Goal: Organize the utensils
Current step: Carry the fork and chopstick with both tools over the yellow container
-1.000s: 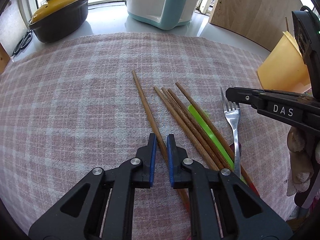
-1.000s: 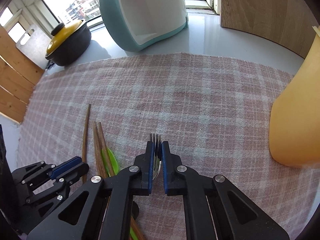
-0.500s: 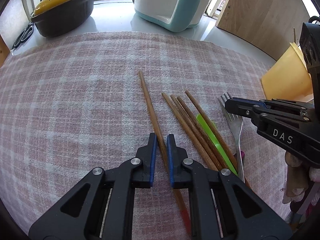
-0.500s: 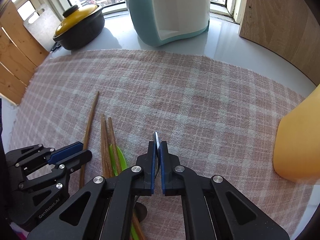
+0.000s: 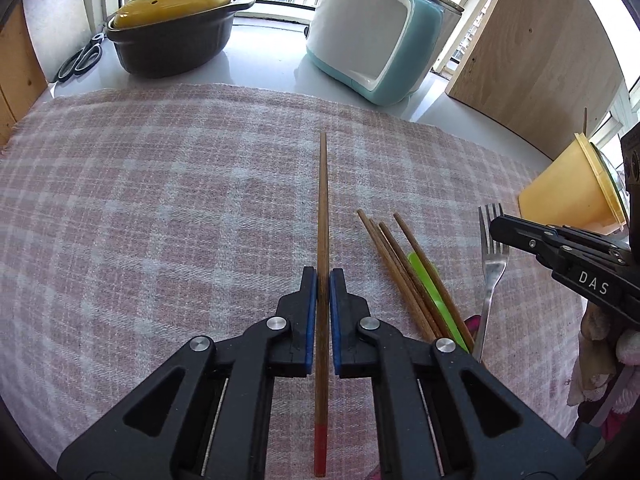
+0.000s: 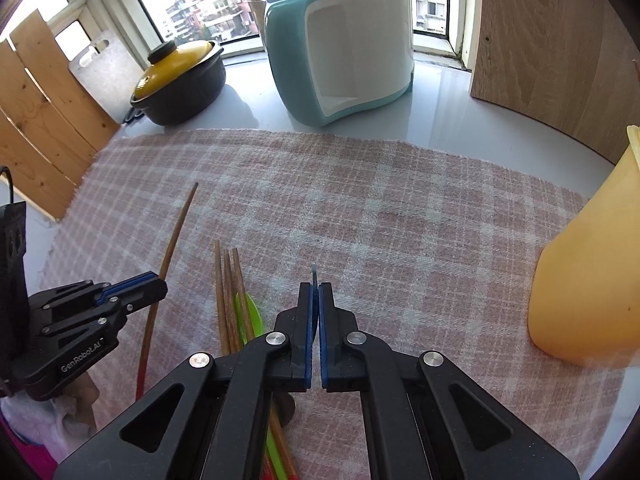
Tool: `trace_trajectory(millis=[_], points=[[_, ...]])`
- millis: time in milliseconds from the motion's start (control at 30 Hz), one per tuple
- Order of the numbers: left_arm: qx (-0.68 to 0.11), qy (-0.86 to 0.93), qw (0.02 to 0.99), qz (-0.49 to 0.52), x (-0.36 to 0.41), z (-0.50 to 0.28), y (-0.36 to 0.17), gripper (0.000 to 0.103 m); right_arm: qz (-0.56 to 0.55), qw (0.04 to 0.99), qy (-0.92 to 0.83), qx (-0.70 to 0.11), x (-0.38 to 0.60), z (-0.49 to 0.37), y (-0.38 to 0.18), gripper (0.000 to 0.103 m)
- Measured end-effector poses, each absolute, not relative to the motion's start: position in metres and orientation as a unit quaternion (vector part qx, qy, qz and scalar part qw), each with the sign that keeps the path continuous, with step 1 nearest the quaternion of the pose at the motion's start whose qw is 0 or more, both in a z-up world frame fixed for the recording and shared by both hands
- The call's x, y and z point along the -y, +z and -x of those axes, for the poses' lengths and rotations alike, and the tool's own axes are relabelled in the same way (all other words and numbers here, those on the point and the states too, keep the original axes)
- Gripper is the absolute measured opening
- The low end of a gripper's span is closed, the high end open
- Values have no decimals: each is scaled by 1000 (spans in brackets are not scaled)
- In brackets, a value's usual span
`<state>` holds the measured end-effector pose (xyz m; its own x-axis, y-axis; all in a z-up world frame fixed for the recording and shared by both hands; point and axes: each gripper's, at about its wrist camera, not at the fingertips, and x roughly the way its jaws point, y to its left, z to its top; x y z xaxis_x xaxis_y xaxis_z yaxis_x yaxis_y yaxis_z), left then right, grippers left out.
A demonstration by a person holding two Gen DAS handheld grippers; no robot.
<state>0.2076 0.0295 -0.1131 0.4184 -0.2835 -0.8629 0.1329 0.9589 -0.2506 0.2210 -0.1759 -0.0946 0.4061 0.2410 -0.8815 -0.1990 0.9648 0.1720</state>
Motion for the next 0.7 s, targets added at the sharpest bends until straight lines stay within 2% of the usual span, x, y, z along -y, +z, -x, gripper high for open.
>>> trace_trajectory(millis=[700], points=[[-447,-165,876,74,-14,-175,-38,4,14,896,146,-420,186,-174,-22,1]])
